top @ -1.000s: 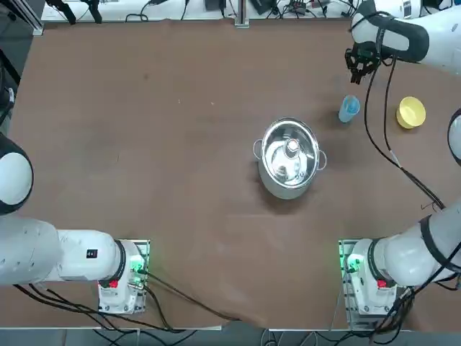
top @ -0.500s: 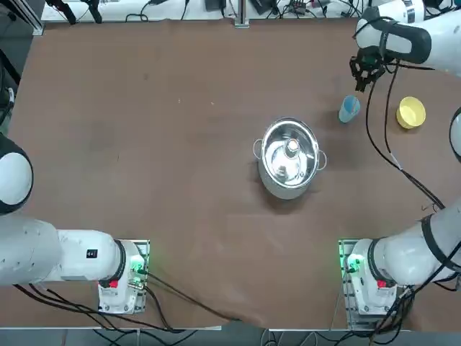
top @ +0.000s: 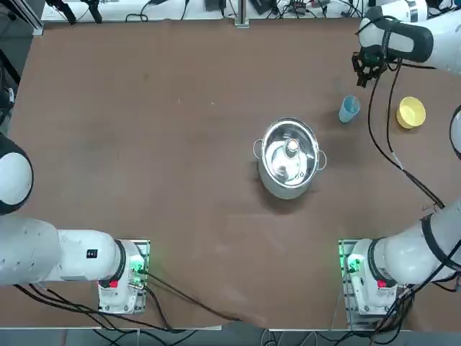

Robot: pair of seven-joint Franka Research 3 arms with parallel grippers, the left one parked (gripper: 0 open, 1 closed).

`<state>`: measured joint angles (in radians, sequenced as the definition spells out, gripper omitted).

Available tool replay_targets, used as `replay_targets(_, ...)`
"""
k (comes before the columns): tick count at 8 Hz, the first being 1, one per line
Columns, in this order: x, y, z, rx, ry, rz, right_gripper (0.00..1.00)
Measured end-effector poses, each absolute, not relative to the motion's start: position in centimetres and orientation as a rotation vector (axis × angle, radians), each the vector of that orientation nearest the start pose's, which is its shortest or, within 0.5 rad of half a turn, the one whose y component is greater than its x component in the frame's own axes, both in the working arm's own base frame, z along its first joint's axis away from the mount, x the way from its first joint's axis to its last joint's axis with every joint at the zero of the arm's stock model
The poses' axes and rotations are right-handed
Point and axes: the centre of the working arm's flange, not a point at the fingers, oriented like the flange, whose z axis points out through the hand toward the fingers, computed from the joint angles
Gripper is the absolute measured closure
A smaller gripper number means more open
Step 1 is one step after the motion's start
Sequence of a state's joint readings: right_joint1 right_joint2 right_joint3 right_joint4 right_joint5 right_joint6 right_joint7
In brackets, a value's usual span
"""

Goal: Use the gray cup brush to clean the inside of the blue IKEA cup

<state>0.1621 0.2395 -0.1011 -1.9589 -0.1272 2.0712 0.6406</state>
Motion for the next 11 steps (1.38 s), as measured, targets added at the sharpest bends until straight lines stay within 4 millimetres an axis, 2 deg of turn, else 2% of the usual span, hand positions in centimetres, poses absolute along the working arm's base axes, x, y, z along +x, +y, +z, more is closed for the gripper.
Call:
replay_targets(2, 59.3, 4.5, 34.3, -3.186, 0.883, 0.107, 0.96)
replay_targets(5, 58.9, 7.7, 33.6, -3.182, 0.943, 0.114, 0.96)
replay_targets(6, 58.6, 7.9, 33.4, -3.189, 0.947, 0.135, 0.96)
replay_targets(9, 58.1, 6.4, 33.1, -3.198, 1.002, 0.22, 0.96)
replay_targets(11, 58.3, 3.8, 33.1, -3.174, 1.081, 0.239, 0.96)
